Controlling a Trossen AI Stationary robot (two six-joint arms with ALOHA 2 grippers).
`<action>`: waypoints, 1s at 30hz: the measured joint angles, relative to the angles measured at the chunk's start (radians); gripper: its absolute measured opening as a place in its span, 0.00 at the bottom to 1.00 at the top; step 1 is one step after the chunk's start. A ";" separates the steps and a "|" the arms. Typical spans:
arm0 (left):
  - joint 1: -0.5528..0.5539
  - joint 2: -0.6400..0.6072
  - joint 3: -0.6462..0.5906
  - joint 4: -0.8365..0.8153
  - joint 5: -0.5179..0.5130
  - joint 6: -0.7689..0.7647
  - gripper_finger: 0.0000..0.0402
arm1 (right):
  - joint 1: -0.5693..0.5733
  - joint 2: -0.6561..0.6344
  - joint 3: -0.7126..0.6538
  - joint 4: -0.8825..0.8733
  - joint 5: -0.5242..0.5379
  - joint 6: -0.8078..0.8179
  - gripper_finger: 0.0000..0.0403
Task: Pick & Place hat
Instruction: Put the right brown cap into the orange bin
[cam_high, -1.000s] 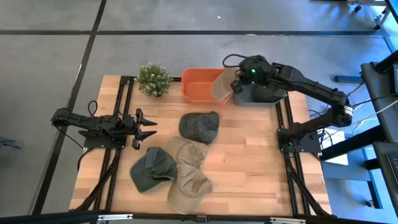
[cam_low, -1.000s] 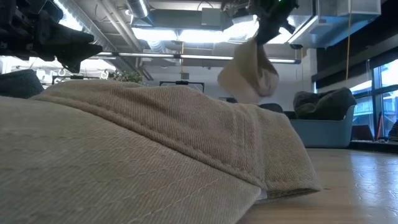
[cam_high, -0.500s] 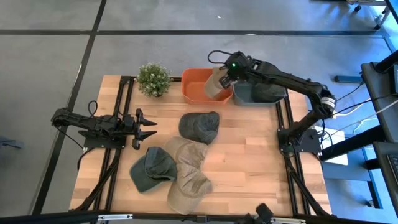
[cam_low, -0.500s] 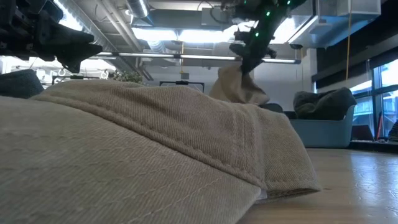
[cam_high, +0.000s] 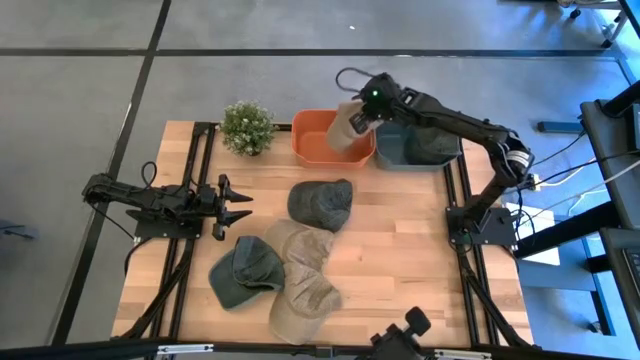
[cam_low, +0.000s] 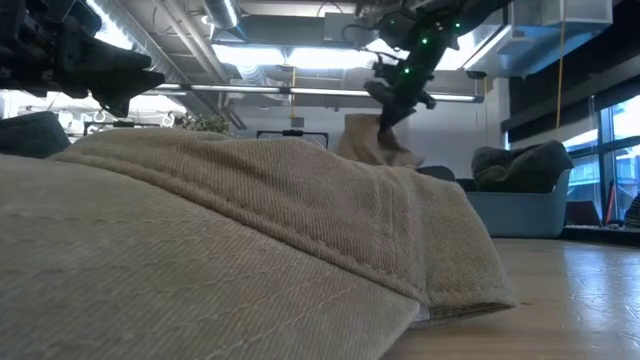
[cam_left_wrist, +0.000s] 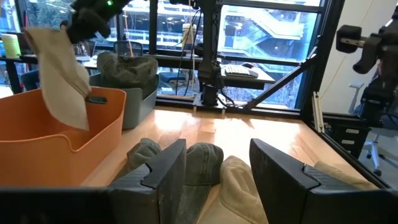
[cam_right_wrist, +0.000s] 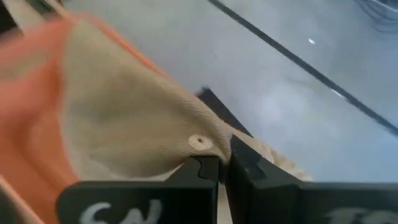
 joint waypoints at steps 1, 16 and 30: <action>0.000 0.000 0.000 0.000 0.000 0.000 0.43 | -0.009 -0.005 0.000 0.018 -0.033 0.004 0.03; 0.000 0.000 0.000 0.000 0.000 0.000 0.43 | -0.016 -0.133 0.000 0.064 -0.537 0.113 0.02; 0.000 0.000 0.000 0.000 0.000 0.000 0.43 | 0.125 -0.213 0.000 -0.180 -0.361 0.104 0.02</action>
